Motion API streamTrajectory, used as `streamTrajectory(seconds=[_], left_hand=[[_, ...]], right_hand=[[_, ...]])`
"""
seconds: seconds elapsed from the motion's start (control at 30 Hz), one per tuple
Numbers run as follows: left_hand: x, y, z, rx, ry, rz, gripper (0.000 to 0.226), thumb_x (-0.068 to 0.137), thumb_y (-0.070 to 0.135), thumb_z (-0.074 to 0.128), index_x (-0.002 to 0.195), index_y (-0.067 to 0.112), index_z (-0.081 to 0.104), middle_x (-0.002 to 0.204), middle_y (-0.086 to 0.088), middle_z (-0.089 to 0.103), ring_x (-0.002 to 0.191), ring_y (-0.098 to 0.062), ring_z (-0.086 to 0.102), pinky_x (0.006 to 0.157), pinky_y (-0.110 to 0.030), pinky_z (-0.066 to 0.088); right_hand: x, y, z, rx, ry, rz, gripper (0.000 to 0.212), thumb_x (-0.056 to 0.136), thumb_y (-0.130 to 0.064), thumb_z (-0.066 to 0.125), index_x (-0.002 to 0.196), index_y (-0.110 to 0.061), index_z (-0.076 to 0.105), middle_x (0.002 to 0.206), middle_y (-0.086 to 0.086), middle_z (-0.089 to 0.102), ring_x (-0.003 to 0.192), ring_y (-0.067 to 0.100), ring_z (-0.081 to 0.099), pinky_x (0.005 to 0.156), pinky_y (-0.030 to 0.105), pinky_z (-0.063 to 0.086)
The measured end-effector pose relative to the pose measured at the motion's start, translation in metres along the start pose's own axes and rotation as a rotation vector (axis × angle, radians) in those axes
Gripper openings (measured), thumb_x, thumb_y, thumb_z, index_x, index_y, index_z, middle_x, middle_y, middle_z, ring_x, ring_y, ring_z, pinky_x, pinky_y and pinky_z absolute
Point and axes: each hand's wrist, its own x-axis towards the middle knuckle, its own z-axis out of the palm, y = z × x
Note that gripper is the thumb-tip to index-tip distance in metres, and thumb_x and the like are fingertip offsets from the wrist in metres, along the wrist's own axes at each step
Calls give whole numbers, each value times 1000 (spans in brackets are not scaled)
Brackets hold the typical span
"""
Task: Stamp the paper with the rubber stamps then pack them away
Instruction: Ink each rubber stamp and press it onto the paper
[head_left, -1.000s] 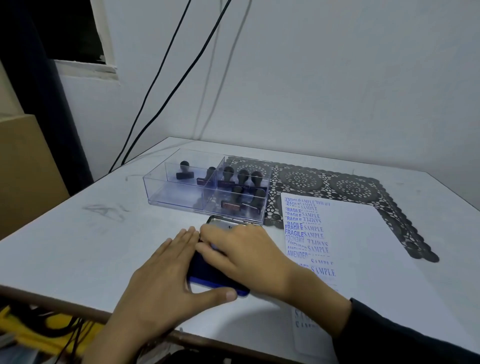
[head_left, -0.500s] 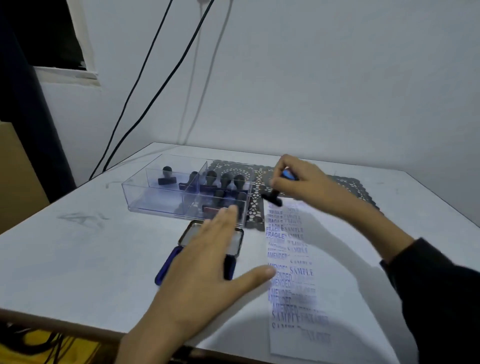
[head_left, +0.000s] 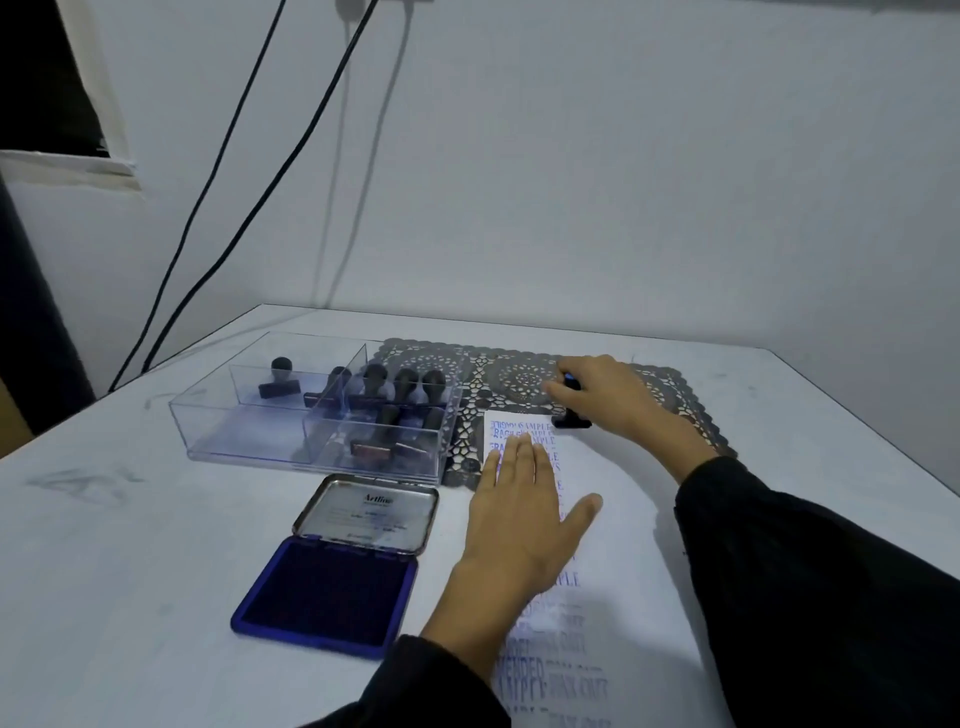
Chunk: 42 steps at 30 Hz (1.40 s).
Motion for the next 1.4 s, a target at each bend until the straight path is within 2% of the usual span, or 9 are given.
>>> streamTrajectory(seconds=[0.17, 0.43, 0.73, 0.8, 0.93, 1.1, 1.27, 1.33, 1.4], left_hand=[[2, 0, 0, 5, 27, -1, 114, 56, 69, -19, 151, 8, -5, 160, -8, -10, 146, -17, -14, 116, -34, -13], [4, 1, -1, 37, 16, -4, 114, 56, 69, -19, 151, 7, -4, 160, -8, -9, 146, -17, -13, 117, -34, -13], [4, 0, 1, 30, 30, -2, 111, 60, 67, -17, 151, 7, -2, 160, -9, -7, 146, -17, -12, 118, -35, -12], [3, 0, 0, 30, 25, -8, 104, 69, 69, -11, 151, 7, -1, 160, -9, -6, 147, -17, -11, 117, -34, -12], [-1, -1, -7, -3, 79, 6, 79, 96, 60, 22, 152, 7, 4, 161, -8, -1, 147, -16, -6, 119, -33, -8], [-37, -14, -35, -177, 309, 100, 74, 95, 60, 31, 154, 22, 4, 160, 9, -1, 145, -3, -3, 114, -19, -5], [-100, -62, -52, -363, 456, 53, 76, 73, 79, 31, 143, 50, 20, 143, 43, 6, 131, 25, 2, 103, 1, 1], [-117, -90, -56, -380, 479, -40, 78, 68, 81, 36, 140, 51, 31, 141, 44, 17, 131, 25, 11, 107, -5, 11], [-131, -114, -59, -407, 453, -151, 83, 62, 84, 41, 139, 52, 35, 143, 40, 24, 134, 17, 20, 111, -21, 23]], right_hand=[[2, 8, 8, 19, 10, -21, 30, 96, -28, 50, 73, -11, 42, 64, 7, 47, 56, 18, 35, 51, 33, 21], [4, 5, 24, -16, 83, 61, 38, 93, -23, 50, 60, -26, 29, 54, -6, 39, 49, 10, 32, 47, 28, 20], [-20, 4, 34, -118, 256, 8, 23, 96, -26, 46, 76, -17, 40, 51, -7, 37, 47, 15, 36, 44, 28, 18], [-18, 4, 32, -125, 234, 17, 23, 96, -27, 45, 76, -17, 41, 52, -7, 39, 52, 19, 41, 44, 28, 20], [-6, 3, 15, -40, 88, 85, 34, 96, -31, 48, 65, -24, 35, 60, -7, 45, 63, 22, 46, 47, 28, 23], [-3, -10, -25, 245, 339, 203, 28, 92, -30, 51, 68, -16, 45, 64, 3, 53, 60, 21, 45, 53, 30, 28], [-19, -54, -49, 426, 334, 128, 30, 88, -28, 55, 60, -21, 45, 59, 1, 49, 54, 16, 40, 59, 31, 31], [-29, -77, -49, 478, 299, 82, 32, 89, -27, 57, 59, -22, 47, 57, -2, 50, 52, 13, 42, 60, 31, 33], [-40, -101, -42, 501, 223, 32, 31, 91, -29, 57, 62, -20, 49, 57, -3, 51, 50, 9, 44, 59, 29, 35]])
